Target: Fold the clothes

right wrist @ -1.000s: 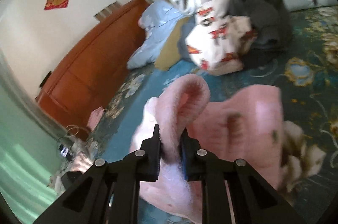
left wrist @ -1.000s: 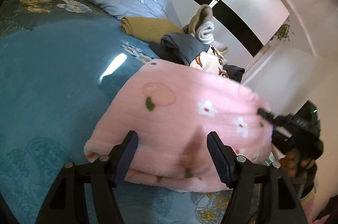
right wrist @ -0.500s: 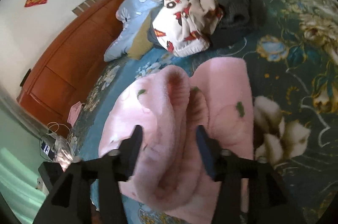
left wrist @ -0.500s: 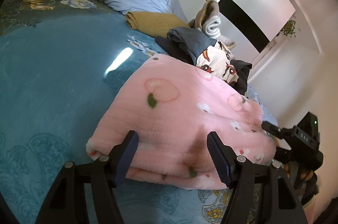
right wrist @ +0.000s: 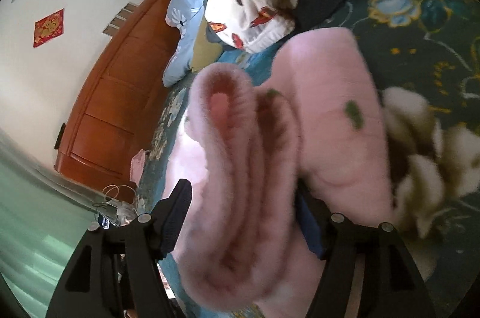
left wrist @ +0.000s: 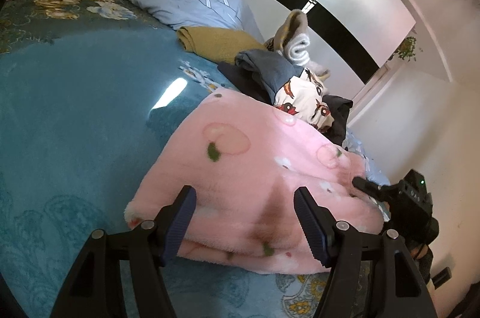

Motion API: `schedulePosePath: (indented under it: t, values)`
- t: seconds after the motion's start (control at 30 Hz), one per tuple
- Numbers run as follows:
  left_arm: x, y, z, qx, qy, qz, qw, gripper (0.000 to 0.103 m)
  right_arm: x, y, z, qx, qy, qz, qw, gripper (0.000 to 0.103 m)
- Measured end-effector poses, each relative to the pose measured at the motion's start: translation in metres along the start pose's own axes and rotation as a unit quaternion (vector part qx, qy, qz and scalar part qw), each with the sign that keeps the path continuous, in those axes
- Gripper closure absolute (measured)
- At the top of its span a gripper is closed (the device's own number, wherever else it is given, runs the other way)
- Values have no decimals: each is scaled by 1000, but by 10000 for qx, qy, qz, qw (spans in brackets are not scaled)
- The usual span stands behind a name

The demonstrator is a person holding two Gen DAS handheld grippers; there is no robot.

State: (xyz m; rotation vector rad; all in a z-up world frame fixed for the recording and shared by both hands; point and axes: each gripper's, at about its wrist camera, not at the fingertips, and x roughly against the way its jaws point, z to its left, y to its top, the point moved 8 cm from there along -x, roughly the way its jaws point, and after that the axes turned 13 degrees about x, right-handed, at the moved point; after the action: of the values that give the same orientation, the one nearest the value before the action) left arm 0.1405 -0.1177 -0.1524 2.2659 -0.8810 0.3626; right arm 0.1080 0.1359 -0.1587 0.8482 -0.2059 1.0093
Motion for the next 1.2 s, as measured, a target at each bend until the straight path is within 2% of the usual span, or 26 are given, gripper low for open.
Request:
schedulePosePath:
  t: [0.07,0.1,0.13,0.2,0.33,0.5,0.6,0.67,0.73,0.87,0.97,1.03,1.2]
  values:
    - [-1,-1,0,-12,29,23,10000,32,-2,3,9,160,11,-33,9999,34]
    - [-1,-2,1,-17,49,27,10000,32,-3,4,14,266,-19,-51,9996,41]
    - [-1,-2,1,-21,67,31,10000,32,-3,4,18,340,-38,-53,9994,55]
    - [-1,-2,2,-5,66,24,10000,32,-2,6,23,381,-42,-57,9992,67]
    - [-1,-3,1,-10,44,41,10000,32,8,14,37,343,139,-179,9992,76]
    - [4,-4,-6,-86,-169,40,9998,32,38,29,64,512,562,-594,9953,78]
    - [7,-3,-10,-95,-322,34,9994,32,59,33,63,558,467,-819,9940,78]
    - [8,-3,-13,-111,-376,39,9992,32,68,31,47,394,295,-909,9946,78]
    - [8,-2,-16,-119,-409,69,9991,32,72,25,25,180,129,-888,9958,78]
    - [8,6,-24,-121,-447,52,9989,32,56,3,-18,-259,-246,-475,9982,78]
    - [5,14,-32,-309,-324,24,9990,32,47,-8,-39,-672,-256,-388,9967,78]
    - [-1,20,-37,-478,-194,40,9987,32,48,-7,-39,-646,-323,-369,9967,77]
    - [-20,27,-42,-762,143,196,9968,32,57,-1,-25,-130,-746,-261,9968,71]
